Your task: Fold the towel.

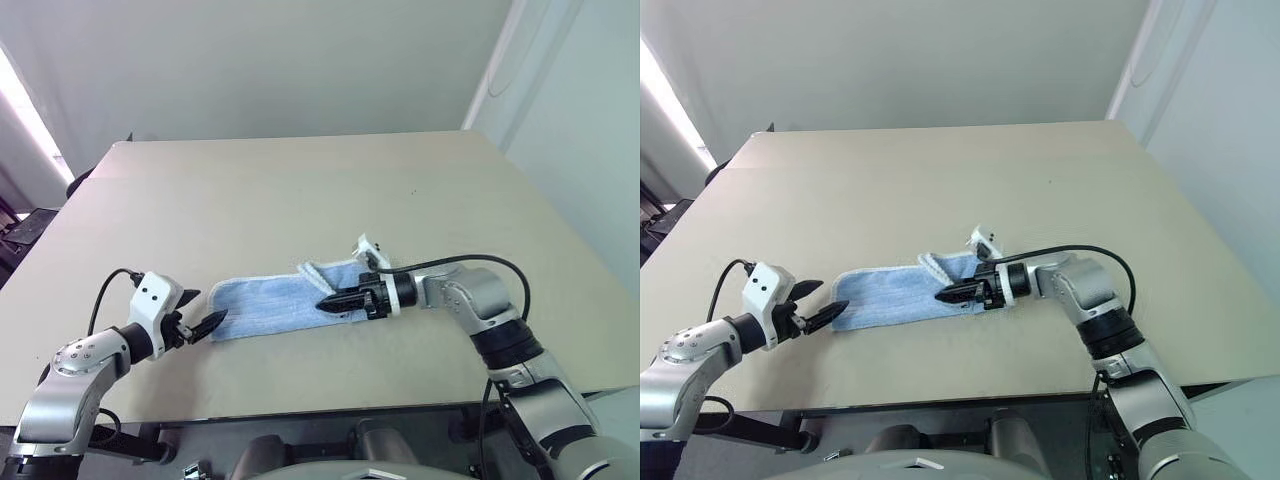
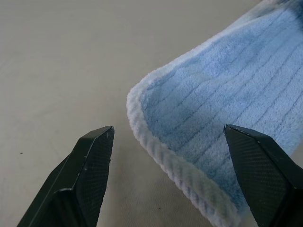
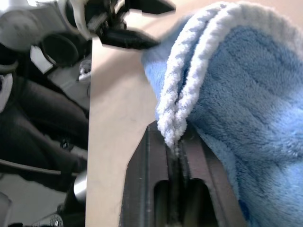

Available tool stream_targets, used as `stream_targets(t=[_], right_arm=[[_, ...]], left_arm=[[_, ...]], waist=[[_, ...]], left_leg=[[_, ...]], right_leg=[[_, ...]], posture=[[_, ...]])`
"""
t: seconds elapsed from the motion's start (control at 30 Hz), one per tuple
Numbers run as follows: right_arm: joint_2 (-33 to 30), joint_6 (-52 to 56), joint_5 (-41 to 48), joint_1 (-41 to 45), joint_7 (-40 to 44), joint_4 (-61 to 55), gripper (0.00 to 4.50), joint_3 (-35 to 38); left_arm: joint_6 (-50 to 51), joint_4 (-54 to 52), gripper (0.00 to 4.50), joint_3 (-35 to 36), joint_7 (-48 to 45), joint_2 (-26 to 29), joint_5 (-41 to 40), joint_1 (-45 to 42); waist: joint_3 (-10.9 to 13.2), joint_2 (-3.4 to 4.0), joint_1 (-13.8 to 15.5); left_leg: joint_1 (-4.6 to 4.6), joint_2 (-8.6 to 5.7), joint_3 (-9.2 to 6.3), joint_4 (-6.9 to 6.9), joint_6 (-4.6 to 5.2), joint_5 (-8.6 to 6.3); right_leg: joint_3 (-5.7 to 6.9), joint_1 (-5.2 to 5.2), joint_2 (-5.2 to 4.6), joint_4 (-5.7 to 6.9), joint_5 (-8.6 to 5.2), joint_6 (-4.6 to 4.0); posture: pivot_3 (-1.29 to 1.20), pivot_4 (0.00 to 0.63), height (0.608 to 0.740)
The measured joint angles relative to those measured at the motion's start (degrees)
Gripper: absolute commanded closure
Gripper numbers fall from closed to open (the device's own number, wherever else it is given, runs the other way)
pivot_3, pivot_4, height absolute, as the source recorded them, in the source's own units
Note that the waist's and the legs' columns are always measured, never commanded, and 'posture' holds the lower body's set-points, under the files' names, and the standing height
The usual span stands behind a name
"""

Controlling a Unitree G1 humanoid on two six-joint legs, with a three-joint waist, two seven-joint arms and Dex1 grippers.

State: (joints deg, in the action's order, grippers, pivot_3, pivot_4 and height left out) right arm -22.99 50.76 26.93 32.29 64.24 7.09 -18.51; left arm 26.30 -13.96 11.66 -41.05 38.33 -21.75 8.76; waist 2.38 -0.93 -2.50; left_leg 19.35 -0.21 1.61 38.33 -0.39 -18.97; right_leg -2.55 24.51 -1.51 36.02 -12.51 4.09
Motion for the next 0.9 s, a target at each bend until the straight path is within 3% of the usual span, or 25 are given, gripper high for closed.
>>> stream_targets(t=[0.23,0.5,0.9], right_arm=[[0.96,-1.05,0.12,1.77,1.56,1.31,0.89,0.35],[0.28,-6.52,5.13,1.66,3.38,-2.46,0.89,8.7],[11.05,-36.79,-13.59,0.65,-0.94,27.75,0.89,0.83]], left_arm=[[0.8,-0.99,0.6,0.64,0.03,0.17,0.01,0.9],[1.17,-1.97,0.6,1.62,0.08,0.31,-0.19,2.35],[2.02,-2.7,0.6,4.09,0.65,0.39,-0.56,2.73]], waist=[[0.0,0.0,-0.01],[-0.01,-0.01,-0.04],[-0.03,-0.03,-0.19]], left_leg=[[0.02,0.0,-0.01,-0.01,0.0,0.0],[-0.03,0.0,-0.04,-0.01,0.0,0.0],[-0.03,-0.01,0.0,-0.02,-0.01,0.0]], right_leg=[[0.03,0.0,-0.01,-0.03,0.01,0.02],[0.06,-0.04,0.0,-0.02,-0.01,0.0],[0.02,-0.05,-0.04,-0.02,0.01,0.0]], posture=[[0.0,0.0,0.74],[0.0,0.0,0.74],[0.0,0.0,0.74]])
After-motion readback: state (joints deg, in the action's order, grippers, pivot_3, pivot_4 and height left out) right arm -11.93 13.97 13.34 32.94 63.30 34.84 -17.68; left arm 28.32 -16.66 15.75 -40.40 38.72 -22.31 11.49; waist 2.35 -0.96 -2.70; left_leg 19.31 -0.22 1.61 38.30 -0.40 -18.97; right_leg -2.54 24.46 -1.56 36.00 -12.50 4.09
